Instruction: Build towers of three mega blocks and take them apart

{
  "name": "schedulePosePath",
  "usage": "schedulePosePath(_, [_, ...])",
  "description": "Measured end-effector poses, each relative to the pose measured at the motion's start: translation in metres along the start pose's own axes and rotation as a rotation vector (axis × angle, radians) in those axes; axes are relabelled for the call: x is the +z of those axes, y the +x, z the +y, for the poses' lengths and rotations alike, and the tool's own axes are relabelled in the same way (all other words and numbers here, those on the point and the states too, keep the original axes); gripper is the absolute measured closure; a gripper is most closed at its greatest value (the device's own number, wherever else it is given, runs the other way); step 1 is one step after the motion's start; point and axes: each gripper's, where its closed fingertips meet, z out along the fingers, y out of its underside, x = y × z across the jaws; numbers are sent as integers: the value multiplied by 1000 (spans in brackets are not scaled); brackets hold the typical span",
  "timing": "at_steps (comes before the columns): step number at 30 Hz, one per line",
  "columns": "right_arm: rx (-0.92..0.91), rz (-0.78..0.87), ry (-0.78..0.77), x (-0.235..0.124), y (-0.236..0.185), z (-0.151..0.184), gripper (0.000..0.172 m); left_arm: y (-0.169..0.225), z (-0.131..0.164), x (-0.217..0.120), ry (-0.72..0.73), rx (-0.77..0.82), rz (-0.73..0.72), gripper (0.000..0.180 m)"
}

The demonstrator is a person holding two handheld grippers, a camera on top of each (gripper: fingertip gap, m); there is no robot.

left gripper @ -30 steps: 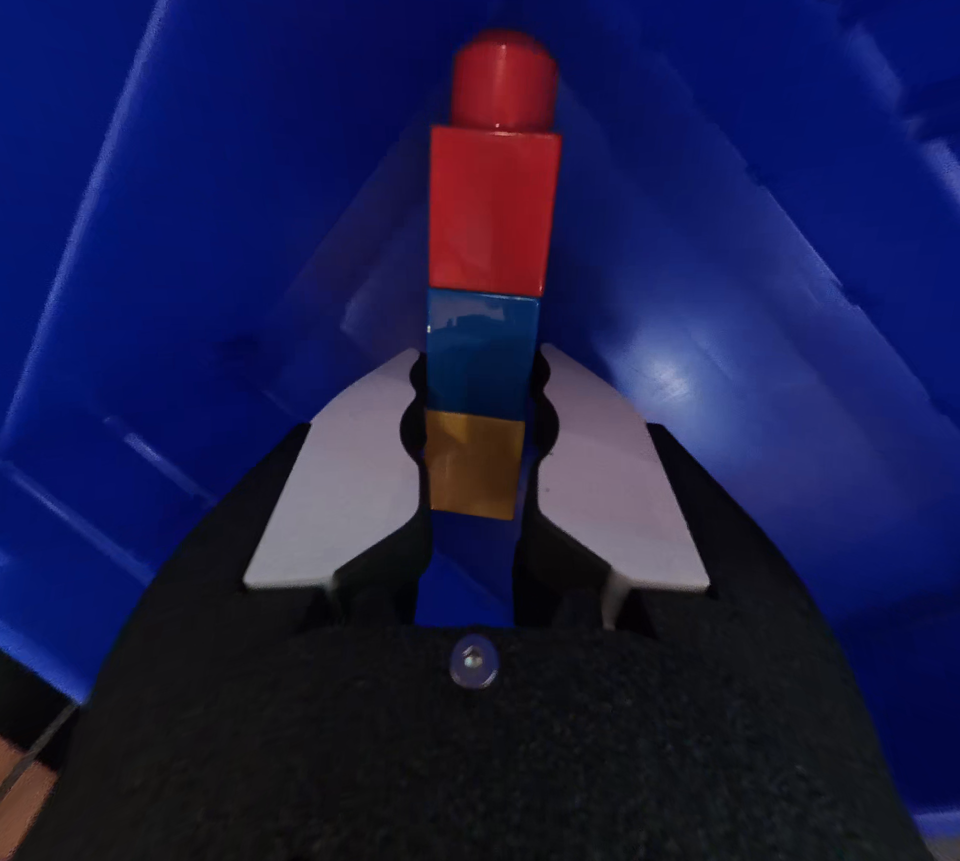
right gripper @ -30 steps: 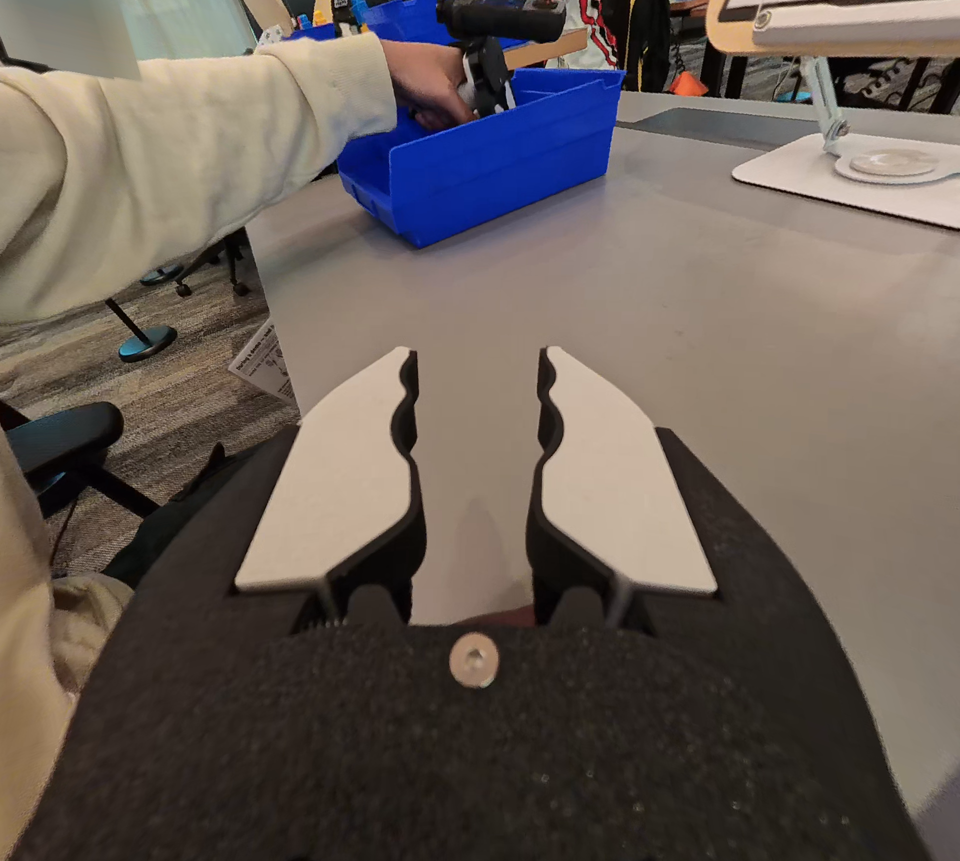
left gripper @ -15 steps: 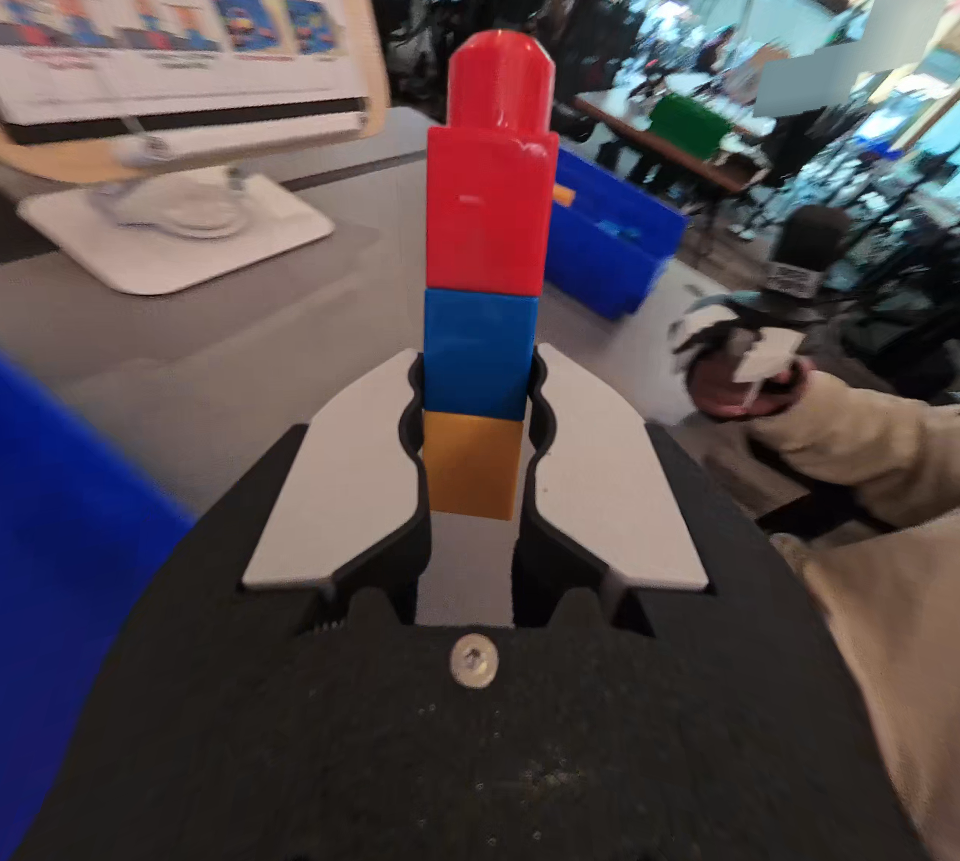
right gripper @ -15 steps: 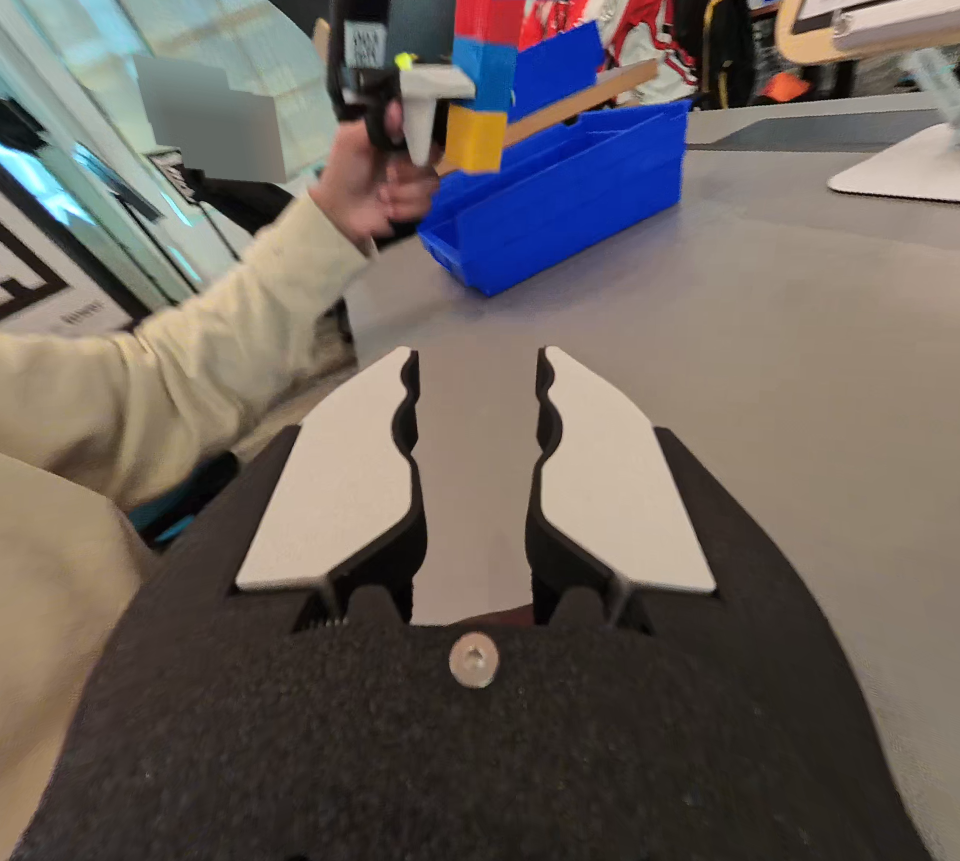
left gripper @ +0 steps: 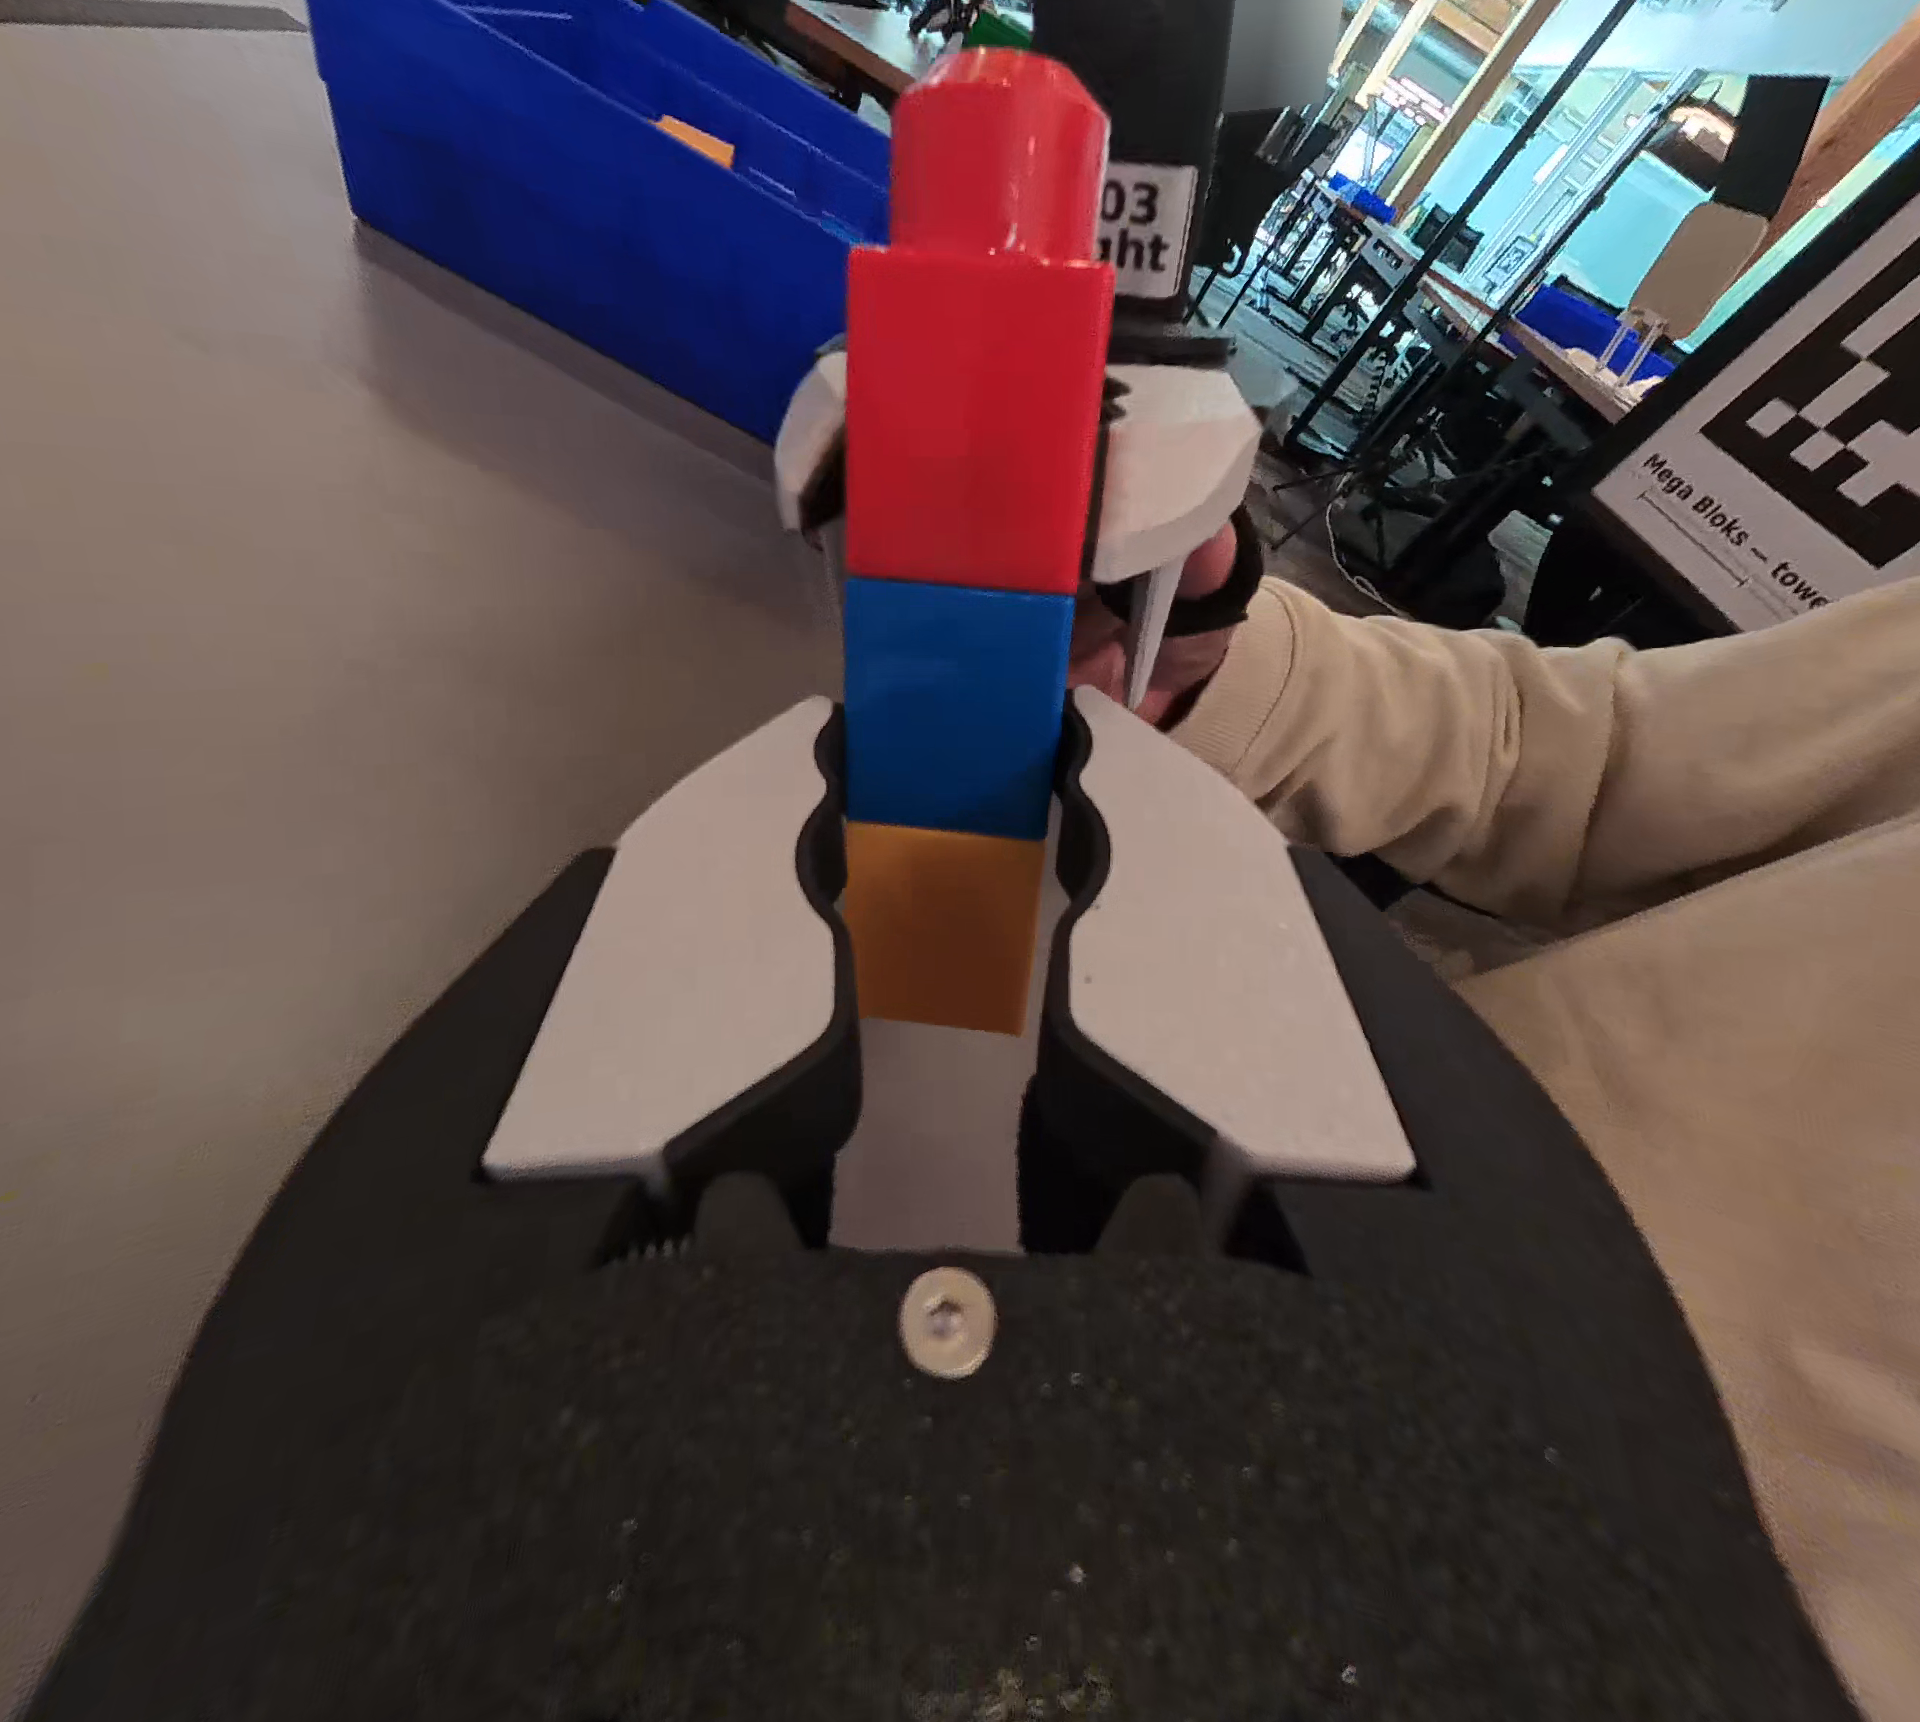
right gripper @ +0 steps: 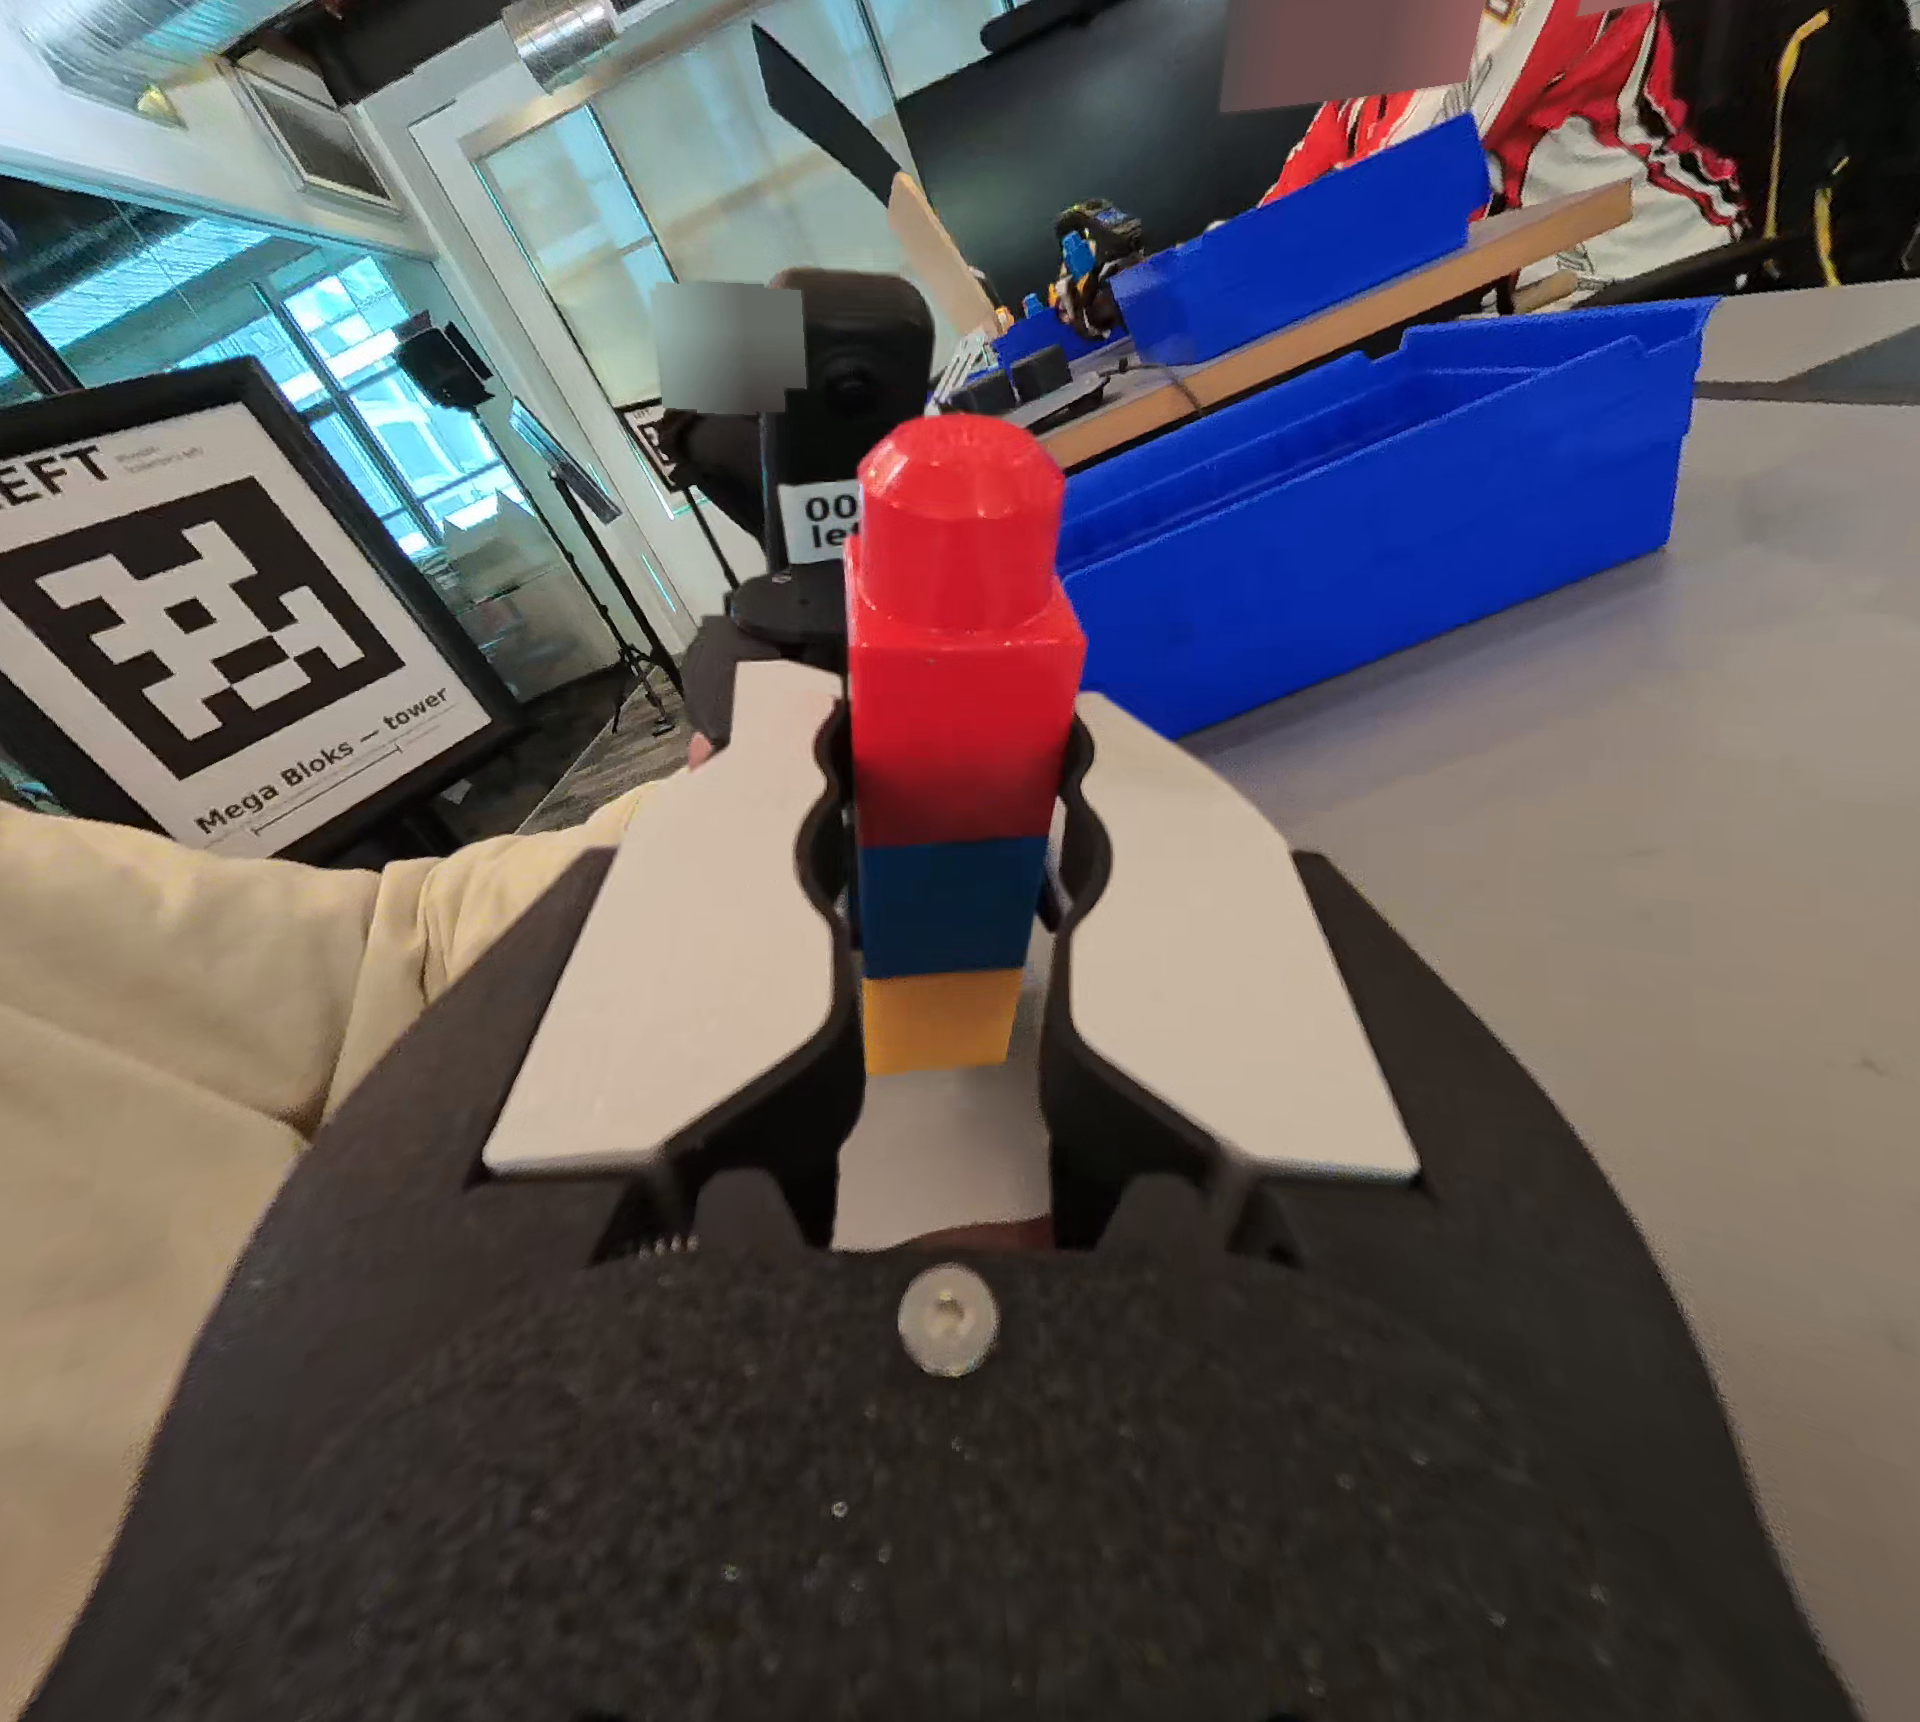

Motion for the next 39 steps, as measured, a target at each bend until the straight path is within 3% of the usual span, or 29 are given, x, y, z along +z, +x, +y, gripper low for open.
schedulePosePath(3, [-40,-4,8,-4,-2,1,135,2,7,4,-36,20,7,143])
schedulePosePath(6, [37,-93,270,-29,-11,-51,135,3,35,13,-195,114,-40,144])
schedulePosePath(8, [-4,-66,273,-48,-11,-76,135,14,46,21,-212,141,-3,144])
schedulePosePath(13, [-174,80,243,-98,-29,-123,135,22,26,23,-144,146,-49,144])
schedulePosePath(15, [-228,250,142,-120,-21,-127,135,8,17,16,-119,151,-197,143])
schedulePosePath(18, [-285,671,-13,-188,11,-141,135,-40,5,-20,-131,143,-631,143])
schedulePosePath(21, [-307,1118,-209,-284,51,-151,135,-32,-8,-31,-89,150,-628,143])
schedulePosePath(23, [-191,1249,-414,-327,83,-137,135,-27,-12,-32,-78,149,-608,143])
schedulePosePath(27, [89,1197,-834,-363,153,-83,135,-25,-8,-29,-108,167,-594,143])
schedulePosePath(30, [189,1165,-1070,-378,186,-53,134,-22,-4,-24,-126,175,-573,143])
schedulePosePath(35, [262,1097,-1352,-377,207,-23,134,-21,5,-18,-190,227,-585,143])
schedulePosePath(39, [267,1125,-1429,-374,224,-16,134,-21,11,-15,-219,235,-572,143])
